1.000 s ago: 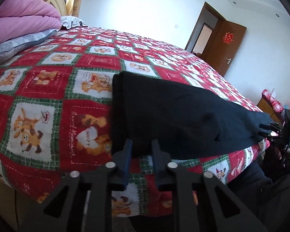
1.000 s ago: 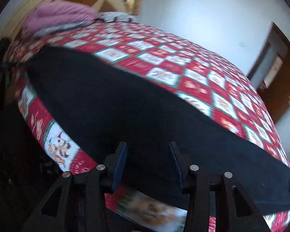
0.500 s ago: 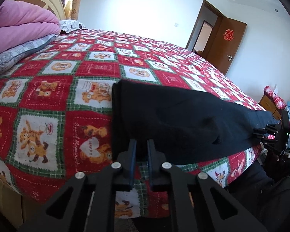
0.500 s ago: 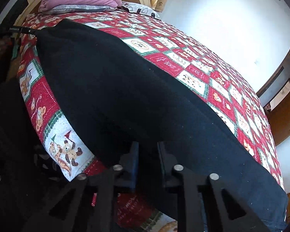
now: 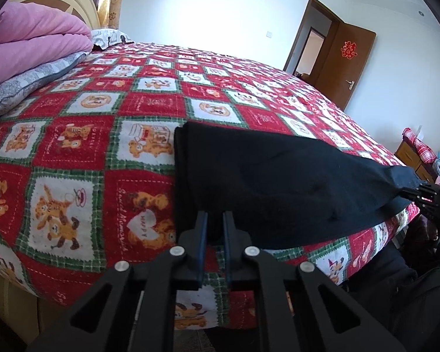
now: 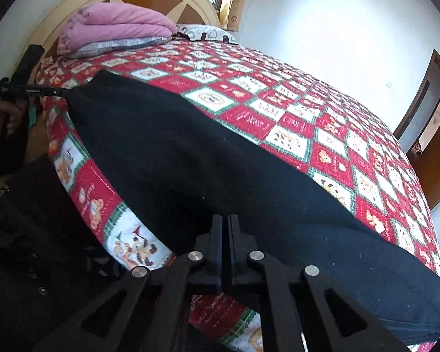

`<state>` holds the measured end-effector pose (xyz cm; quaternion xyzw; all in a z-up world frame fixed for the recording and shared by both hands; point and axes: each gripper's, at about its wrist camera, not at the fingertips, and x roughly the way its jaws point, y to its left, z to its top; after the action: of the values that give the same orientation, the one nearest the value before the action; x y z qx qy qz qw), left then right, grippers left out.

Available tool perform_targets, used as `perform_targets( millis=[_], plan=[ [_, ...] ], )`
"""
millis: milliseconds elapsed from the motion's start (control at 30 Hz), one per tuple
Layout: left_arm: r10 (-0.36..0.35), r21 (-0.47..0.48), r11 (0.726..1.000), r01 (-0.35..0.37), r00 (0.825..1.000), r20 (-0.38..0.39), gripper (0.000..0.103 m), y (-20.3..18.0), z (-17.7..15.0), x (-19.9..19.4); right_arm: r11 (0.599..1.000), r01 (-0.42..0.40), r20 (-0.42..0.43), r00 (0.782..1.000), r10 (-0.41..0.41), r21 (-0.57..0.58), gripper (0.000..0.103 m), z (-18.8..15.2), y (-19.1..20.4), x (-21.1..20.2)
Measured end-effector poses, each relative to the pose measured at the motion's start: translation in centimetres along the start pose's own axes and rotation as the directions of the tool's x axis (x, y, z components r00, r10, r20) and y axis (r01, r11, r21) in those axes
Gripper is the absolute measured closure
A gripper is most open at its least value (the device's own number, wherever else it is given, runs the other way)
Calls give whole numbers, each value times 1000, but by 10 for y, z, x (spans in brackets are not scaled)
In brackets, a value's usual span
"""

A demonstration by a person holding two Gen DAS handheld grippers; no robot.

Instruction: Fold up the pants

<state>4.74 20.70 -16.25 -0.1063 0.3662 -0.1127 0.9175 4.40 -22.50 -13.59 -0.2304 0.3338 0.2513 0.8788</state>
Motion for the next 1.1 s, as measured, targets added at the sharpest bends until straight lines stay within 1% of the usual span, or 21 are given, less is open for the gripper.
perform_targets(
  millis=[67,233,300,367,400,467,533,567,667,733,800,833,867,900,967,1033,1100],
  plan=[
    [-4,-4,1000,4,1000,1,93,3,1,-2,1000,18,-2,1000,-18,-10,100,-3,2,0],
    [-3,-7,1000,3,1000,-10,93,4,0,-1,1000,-14,-101,995,13,-6,100,-21,10,28],
    [1,-8,1000,-1,1000,-6,93,5,1,-2,1000,-24,-86,996,23,-11,100,-22,15,23],
    [0,-14,1000,0,1000,-5,93,7,1,-1,999,-44,-49,998,44,13,101,-17,12,11],
    [4,-12,1000,-4,1000,-8,93,9,0,0,998,-53,-44,998,54,19,101,-15,10,8],
    [2,-18,1000,-2,1000,-12,93,10,-1,1,998,-66,-55,996,67,24,101,-16,11,9],
    [0,-17,1000,0,1000,-9,93,10,-1,0,998,-55,-76,996,56,11,102,-20,15,15],
    [1,-14,1000,-1,1000,-5,93,9,0,-2,999,-50,-62,997,51,19,102,-20,14,13],
    [4,-14,1000,-4,1000,9,93,10,3,-6,994,-81,15,997,80,79,102,-10,2,-10],
    [6,-20,1000,-6,1000,6,93,13,1,-5,991,-92,38,995,89,92,102,-8,-2,-18],
    [8,-20,1000,-9,1000,-8,93,14,-2,-1,991,-97,18,995,96,96,102,-11,-1,-11],
    [9,-18,1000,-9,1000,-14,93,15,-4,0,991,-93,-8,996,94,93,102,-14,1,-3],
    [15,-11,1000,-15,1000,-23,93,16,-6,2,992,-86,-57,994,91,88,102,-22,5,13],
    [15,-11,1000,-15,1000,-24,93,16,-7,2,993,-84,-87,992,92,88,102,-27,7,22],
    [12,-16,1000,-12,1000,-20,93,17,-6,1,994,-79,-130,988,89,79,102,-37,12,34],
    [12,-14,1000,-12,1000,-19,93,17,-6,2,996,-71,-129,989,78,55,102,-37,15,33],
    [17,-11,1000,-17,1000,-24,93,16,-8,4,995,-76,-129,988,83,59,102,-36,14,33]
  ],
)
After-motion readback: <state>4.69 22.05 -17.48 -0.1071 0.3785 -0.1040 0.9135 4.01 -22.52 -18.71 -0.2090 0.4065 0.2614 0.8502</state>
